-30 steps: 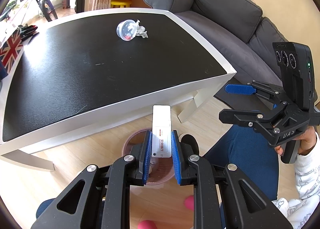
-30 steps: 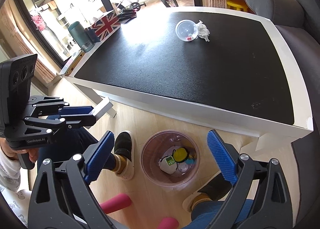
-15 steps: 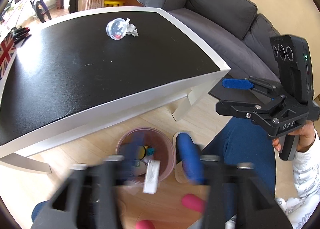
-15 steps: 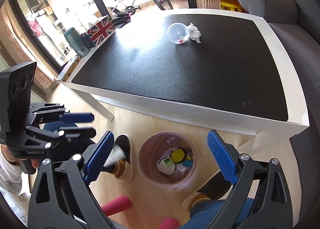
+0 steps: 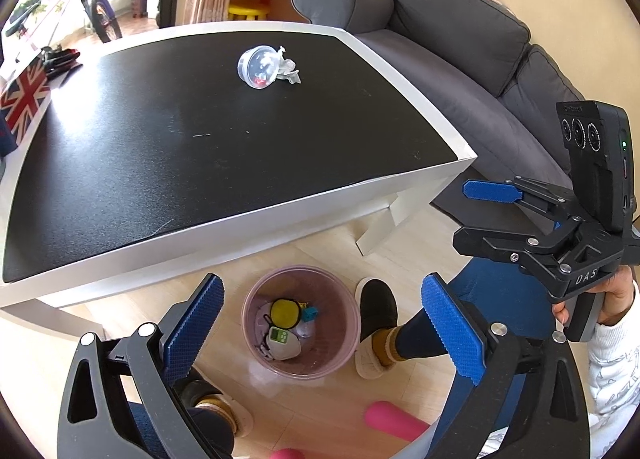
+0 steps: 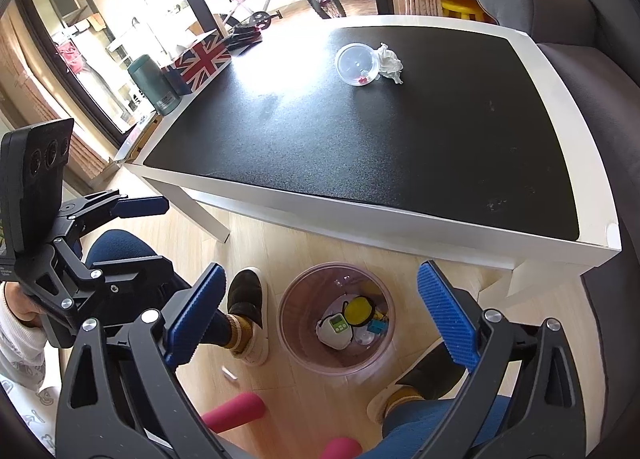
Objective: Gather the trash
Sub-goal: 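Move both tools back over the table toward the clear container and tissue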
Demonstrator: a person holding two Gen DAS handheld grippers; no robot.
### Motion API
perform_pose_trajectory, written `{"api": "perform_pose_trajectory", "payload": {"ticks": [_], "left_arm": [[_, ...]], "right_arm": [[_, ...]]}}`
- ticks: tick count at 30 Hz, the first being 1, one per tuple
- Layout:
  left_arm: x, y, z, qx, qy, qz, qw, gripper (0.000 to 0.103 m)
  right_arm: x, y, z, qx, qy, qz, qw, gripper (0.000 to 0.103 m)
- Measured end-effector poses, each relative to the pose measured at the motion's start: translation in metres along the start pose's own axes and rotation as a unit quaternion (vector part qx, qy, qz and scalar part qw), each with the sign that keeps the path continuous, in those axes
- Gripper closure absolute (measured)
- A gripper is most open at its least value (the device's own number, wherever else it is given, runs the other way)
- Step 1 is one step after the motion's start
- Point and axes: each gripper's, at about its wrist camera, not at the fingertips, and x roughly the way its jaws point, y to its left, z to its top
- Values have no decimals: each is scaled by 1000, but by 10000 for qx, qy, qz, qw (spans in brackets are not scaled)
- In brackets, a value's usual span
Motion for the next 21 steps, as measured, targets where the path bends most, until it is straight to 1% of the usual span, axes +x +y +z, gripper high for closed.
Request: {"api": "perform_pose_trajectory", "payload": {"ticks": [15,21], "left_arm": [[-2,9,5,-111,-84,61,9999,8],[-4,18,17,-194,-186,93,9996,8]], "right_arm": [[0,-1,3,22,-3,10,10000,7],[0,-5,12,31,-54,-25,10000,7]]}}
